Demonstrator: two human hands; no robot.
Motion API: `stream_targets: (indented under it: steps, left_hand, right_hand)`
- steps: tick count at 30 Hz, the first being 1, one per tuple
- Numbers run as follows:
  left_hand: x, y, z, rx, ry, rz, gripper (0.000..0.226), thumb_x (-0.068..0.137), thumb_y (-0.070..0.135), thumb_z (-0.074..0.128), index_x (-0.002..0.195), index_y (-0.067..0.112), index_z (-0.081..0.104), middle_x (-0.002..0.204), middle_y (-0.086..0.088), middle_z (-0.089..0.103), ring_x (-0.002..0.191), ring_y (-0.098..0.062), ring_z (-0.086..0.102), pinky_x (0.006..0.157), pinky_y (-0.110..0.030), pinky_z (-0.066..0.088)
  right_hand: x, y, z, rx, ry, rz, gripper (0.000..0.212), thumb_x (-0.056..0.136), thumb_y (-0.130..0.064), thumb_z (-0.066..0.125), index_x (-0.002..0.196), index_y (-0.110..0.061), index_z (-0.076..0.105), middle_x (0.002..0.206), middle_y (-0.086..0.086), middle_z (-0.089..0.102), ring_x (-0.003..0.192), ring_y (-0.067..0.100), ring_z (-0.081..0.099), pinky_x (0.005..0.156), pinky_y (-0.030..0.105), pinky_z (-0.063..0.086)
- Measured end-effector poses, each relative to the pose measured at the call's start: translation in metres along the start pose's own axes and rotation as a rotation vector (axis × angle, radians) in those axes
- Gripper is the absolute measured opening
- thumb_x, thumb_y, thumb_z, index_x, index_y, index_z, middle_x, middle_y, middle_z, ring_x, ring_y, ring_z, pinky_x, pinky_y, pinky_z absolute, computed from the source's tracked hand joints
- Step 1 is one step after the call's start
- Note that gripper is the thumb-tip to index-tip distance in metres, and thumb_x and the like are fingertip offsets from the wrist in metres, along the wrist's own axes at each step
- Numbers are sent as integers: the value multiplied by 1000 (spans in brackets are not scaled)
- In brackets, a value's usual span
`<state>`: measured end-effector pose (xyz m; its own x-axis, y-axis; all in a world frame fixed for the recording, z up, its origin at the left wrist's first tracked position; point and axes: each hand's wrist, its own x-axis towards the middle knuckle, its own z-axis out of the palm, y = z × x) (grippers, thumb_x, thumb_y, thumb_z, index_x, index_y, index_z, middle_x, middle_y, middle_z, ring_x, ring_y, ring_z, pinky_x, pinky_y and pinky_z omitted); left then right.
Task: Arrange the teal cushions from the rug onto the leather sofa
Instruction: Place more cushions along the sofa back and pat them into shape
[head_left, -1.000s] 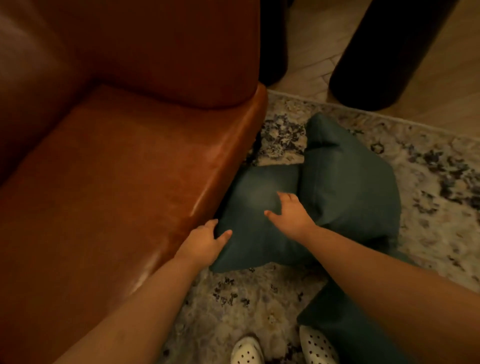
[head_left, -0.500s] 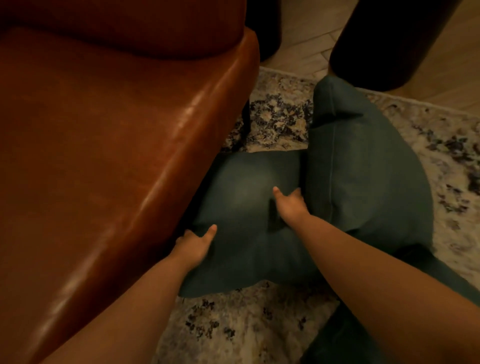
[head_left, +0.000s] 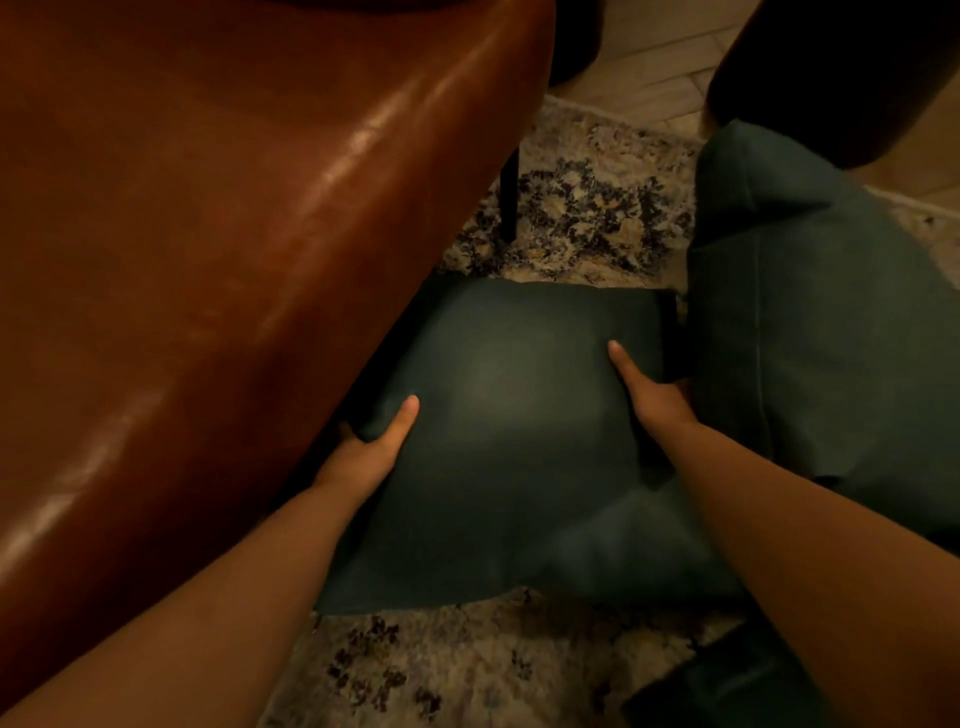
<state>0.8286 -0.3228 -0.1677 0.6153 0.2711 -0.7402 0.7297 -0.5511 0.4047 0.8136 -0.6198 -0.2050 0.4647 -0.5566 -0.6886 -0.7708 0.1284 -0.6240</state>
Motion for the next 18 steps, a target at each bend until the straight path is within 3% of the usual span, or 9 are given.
stream_targets:
  steps: [7,14,18]
  left_hand:
    - [-33,10,0,103,120,87,97,69,85,43,140,18,43,145,-10,46,131,-33,43,110,-42,34]
    - [-106,-19,-21,153,22,-80,105,69,89,32,144,15,36,146,-10,44,131,-32,43,109,-43,35]
    - [-148,-23,-42,131,-49,-79,106,69,89,31,145,16,37,149,-8,41,134,-29,41,111,-42,33]
  right_hand:
    - [-10,-14,-22,-60,3,-57,118,66,-70,68,152,-10,16,157,10,26,142,30,29,114,38,24]
    - [-64,-22,-49,-373,-95,-22,124,59,-82,62,147,-4,27,151,15,34,136,35,37,108,38,33]
    - [-95,-41,-66,-546,-112,-14,130,49,-91,57,144,-5,34,146,16,41,129,37,44,102,40,40]
